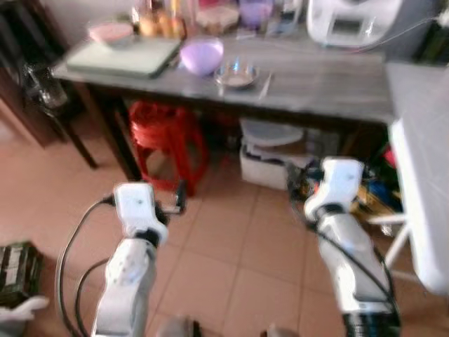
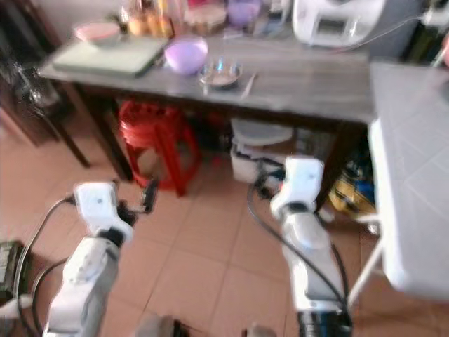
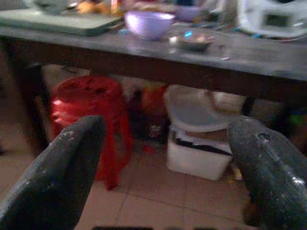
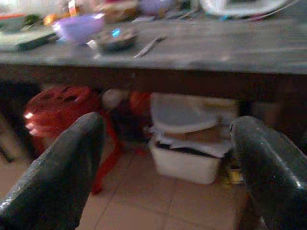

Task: Setting the table

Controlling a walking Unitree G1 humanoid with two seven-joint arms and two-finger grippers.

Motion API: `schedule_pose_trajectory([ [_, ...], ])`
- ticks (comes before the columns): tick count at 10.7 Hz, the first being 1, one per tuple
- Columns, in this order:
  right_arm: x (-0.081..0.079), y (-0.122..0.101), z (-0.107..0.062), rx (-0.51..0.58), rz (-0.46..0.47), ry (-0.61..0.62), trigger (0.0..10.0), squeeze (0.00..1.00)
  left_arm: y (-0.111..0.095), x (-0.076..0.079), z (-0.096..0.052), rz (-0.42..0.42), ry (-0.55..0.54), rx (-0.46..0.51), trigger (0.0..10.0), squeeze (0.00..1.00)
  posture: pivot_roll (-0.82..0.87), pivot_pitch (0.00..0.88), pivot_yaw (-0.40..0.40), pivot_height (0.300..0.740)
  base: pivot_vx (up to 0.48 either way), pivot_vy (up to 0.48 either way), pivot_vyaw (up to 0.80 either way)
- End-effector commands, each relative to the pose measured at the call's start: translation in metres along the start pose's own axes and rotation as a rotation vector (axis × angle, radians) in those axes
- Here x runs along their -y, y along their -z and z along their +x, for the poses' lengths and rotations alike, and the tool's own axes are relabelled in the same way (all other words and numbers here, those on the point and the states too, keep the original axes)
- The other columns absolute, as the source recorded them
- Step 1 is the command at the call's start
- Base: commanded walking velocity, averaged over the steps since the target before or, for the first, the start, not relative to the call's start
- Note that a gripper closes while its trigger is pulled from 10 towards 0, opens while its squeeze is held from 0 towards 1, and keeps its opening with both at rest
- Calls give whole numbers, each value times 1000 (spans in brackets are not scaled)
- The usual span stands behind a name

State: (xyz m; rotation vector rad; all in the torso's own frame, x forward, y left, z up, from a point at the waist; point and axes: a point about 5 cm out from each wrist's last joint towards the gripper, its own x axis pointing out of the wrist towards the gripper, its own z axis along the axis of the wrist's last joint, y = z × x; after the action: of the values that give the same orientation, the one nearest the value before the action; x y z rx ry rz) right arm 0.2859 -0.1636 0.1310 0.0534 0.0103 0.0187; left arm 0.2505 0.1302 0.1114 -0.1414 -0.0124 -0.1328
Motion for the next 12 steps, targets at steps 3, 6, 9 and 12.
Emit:
schedule_pose_trajectory([
  [3, -3, -5, 3, 21, -3, 13, 10000, 0, -4, 0, -1, -7, 23, 19, 10000, 0, -33, 110, 34, 740, 0, -145, 0],
  [6, -5, -5, 5, 16, 11, 1, 10000, 0, -5, 2, -2, -24, 34, 19, 10000, 0, -30, 117, 34, 740, 0, -431, -779],
  [9, -5, -9, 7, 34, -7, -10, 10000, 0, -6, 4, -1, -27, 48, 21, 10000, 0, -34, 122, 36, 740, 0, -469, 0],
  [12, -8, -7, 10, 17, -22, 28, 10000, 0, -6, 6, 1, -29, 51, 22, 10000, 0, -41, 126, 38, 740, 0, -472, 0],
])
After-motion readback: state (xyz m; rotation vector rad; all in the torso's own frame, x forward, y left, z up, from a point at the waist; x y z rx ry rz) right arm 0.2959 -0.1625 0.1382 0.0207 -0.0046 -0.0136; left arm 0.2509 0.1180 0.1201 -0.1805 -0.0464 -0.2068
